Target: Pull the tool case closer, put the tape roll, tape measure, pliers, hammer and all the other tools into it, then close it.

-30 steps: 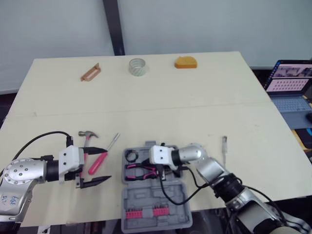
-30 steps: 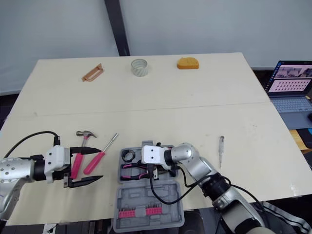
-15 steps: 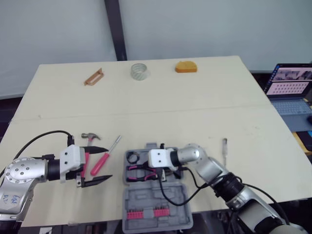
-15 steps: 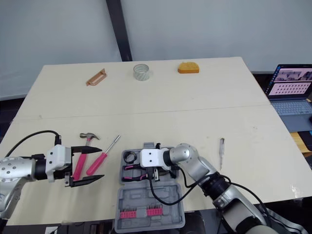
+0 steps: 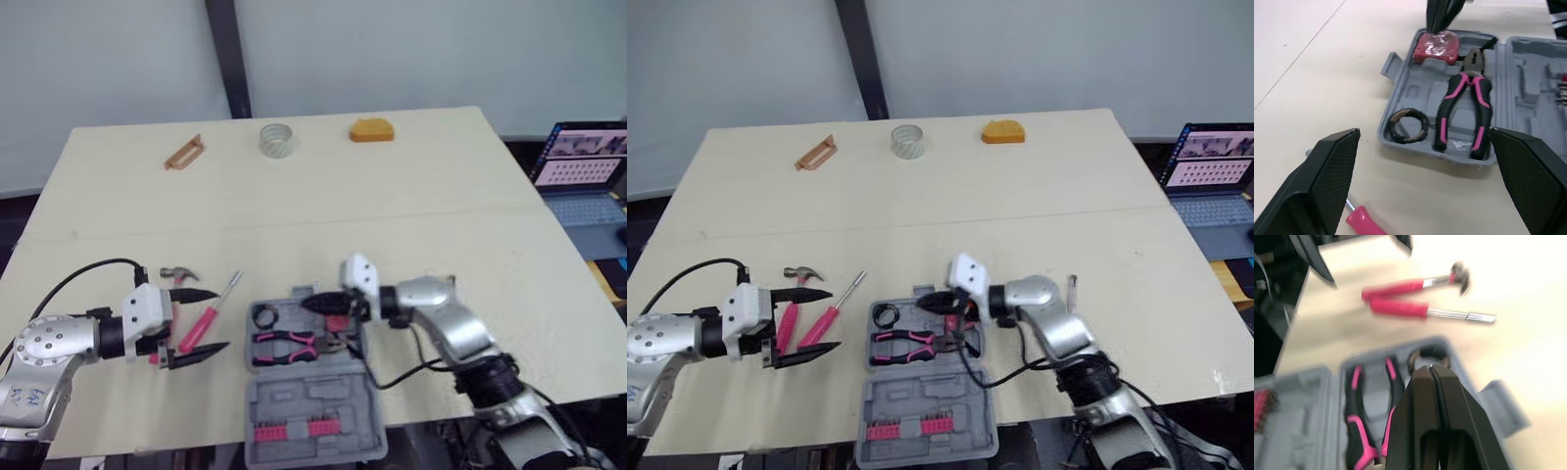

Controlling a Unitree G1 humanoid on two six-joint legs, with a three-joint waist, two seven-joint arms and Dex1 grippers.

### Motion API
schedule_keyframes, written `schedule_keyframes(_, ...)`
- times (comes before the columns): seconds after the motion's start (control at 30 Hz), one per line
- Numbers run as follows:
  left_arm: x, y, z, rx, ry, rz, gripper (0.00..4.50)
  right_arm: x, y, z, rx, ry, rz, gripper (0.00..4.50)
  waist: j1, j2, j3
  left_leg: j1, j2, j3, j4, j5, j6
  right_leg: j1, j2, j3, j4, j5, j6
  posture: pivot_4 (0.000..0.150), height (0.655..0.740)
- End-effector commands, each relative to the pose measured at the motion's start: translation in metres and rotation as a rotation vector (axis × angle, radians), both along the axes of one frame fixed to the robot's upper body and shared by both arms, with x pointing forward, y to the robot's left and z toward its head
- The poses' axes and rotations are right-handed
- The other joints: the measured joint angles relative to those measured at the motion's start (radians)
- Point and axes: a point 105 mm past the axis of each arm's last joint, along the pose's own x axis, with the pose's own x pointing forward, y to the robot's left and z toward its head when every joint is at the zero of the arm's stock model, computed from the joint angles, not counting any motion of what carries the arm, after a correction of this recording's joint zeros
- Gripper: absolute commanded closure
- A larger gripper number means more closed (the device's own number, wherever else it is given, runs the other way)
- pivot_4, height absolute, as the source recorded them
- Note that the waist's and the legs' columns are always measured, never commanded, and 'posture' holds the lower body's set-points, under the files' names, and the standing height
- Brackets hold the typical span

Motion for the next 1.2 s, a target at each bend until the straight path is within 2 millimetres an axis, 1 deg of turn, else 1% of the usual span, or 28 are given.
schedule_keyframes(0.03, 0.002, 0.03, 0.015, -0.026, -0.031, 0.147, 0.0, 0.001, -0.055, 0.015, 0.016, 0.029, -0.15, 4.44, 0.008, -0.002, 0.001, 0.0, 0.0, 0.0, 0.0, -0.001, 0.0, 0.0, 0.0, 0.0, -0.001, 0.0, 0.0, 0.15, 0.74)
schedule_keyframes(0.1, -0.002, 0.05, 0.018, -0.041, -0.026, 0.237, 0.0, 0.003, -0.094, 0.012, -0.015, 0.061, -0.277, 4.44, 0.01, -0.002, 0.001, 0.0, 0.0, 0.001, 0.0, -0.001, 0.0, 0.0, 0.0, 0.0, -0.002, 0.0, 0.0, 0.15, 0.74)
schedule_keyframes(0.13, -0.005, 0.063, 0.017, -0.037, -0.023, 0.289, 0.0, 0.003, -0.119, 0.008, -0.044, 0.077, -0.353, 4.22, 0.011, -0.002, 0.002, 0.0, 0.0, 0.001, 0.0, -0.001, 0.0, 0.0, 0.0, 0.0, -0.002, 0.0, 0.0, 0.15, 0.74)
schedule_keyframes(0.2, -0.012, 0.084, 0.014, -0.017, -0.016, 0.372, 0.0, 0.001, -0.157, 0.0, -0.094, 0.098, -0.466, 3.59, 0.011, -0.002, 0.002, 0.0, 0.0, 0.003, 0.0, -0.001, 0.001, 0.0, 0.0, 0.0, -0.003, 0.0, 0.0, 0.15, 0.74)
schedule_keyframes(0.23, -0.015, 0.093, 0.012, -0.012, -0.011, 0.409, 0.0, 0.0, -0.172, -0.002, -0.108, 0.111, -0.511, 3.18, 0.01, -0.002, 0.002, 0.001, 0.0, 0.005, 0.0, -0.001, 0.001, 0.0, 0.0, 0.001, -0.003, 0.0, 0.0, 0.15, 0.74)
schedule_keyframes(0.27, -0.019, 0.103, 0.011, -0.007, -0.006, 0.444, 0.0, -0.002, -0.186, -0.005, -0.116, 0.122, -0.555, 2.59, 0.007, -0.002, 0.002, 0.001, 0.0, 0.005, 0.0, -0.002, 0.001, 0.0, 0.0, 0.001, -0.004, 0.0, 0.0, 0.15, 0.74)
schedule_keyframes(0.3, -0.023, 0.113, 0.009, -0.002, 0.0, 0.479, 0.0, -0.004, -0.201, -0.007, -0.126, 0.128, -0.6, 2.17, 0.006, -0.002, 0.002, 0.001, 0.0, 0.006, 0.0, -0.002, 0.001, 0.0, 0.0, 0.001, -0.004, 0.0, 0.0, 0.15, 0.74)
schedule_keyframes(0.33, -0.026, 0.12, 0.007, 0.0, 0.005, 0.505, 0.0, -0.005, -0.211, -0.008, -0.13, 0.131, -0.634, 1.62, 0.004, -0.003, 0.002, 0.001, 0.001, 0.006, 0.0, -0.002, 0.001, 0.0, 0.0, 0.001, -0.004, 0.0, 0.0, 0.15, 0.74)
schedule_keyframes(0.43, -0.032, 0.136, 0.003, 0.003, 0.009, 0.56, 0.0, -0.007, -0.232, -0.011, -0.124, 0.138, -0.712, 0.1, -0.003, -0.003, 0.003, 0.001, 0.001, 0.006, 0.0, -0.002, 0.001, 0.0, 0.0, 0.001, -0.004, 0.0, 0.0, 0.15, 0.74)
schedule_keyframes(0.53, -0.039, 0.154, -0.004, 0.004, 0.018, 0.631, 0.0, -0.01, -0.254, -0.016, -0.118, 0.148, -0.799, 0.04, -0.004, -0.003, 0.003, 0.001, 0.001, 0.006, 0.0, -0.002, 0.001, 0.0, 0.0, 0.001, -0.004, 0.0, 0.0, 0.15, 0.74)
schedule_keyframes(0.7, -0.048, 0.169, -0.017, 0.004, 0.037, 0.695, 0.0, -0.017, -0.274, -0.031, -0.136, 0.183, -0.864, 0.04, -0.004, -0.003, 0.004, 0.001, 0.001, 0.006, 0.0, -0.002, 0.001, 0.0, 0.0, 0.001, -0.004, 0.0, 0.0, 0.15, 0.74)
schedule_keyframes(0.9, -0.048, 0.175, -0.02, 0.001, 0.029, 0.717, 0.0, -0.024, -0.285, -0.04, -0.151, 0.203, -0.899, 0.04, -0.005, -0.003, 0.004, 0.002, 0.001, 0.006, 0.0, -0.002, 0.001, 0.0, 0.0, 0.001, -0.004, 0.0, 0.0, 0.15, 0.74)
schedule_keyframes(1.2, -0.046, 0.175, -0.025, -0.007, 0.037, 0.719, 0.0, -0.026, -0.285, -0.042, -0.166, 0.205, -0.899, 0.04, -0.005, -0.003, 0.004, 0.002, 0.001, 0.007, 0.0, -0.002, 0.001, 0.0, 0.0, 0.001, -0.004, 0.0, 0.0, 0.15, 0.74)
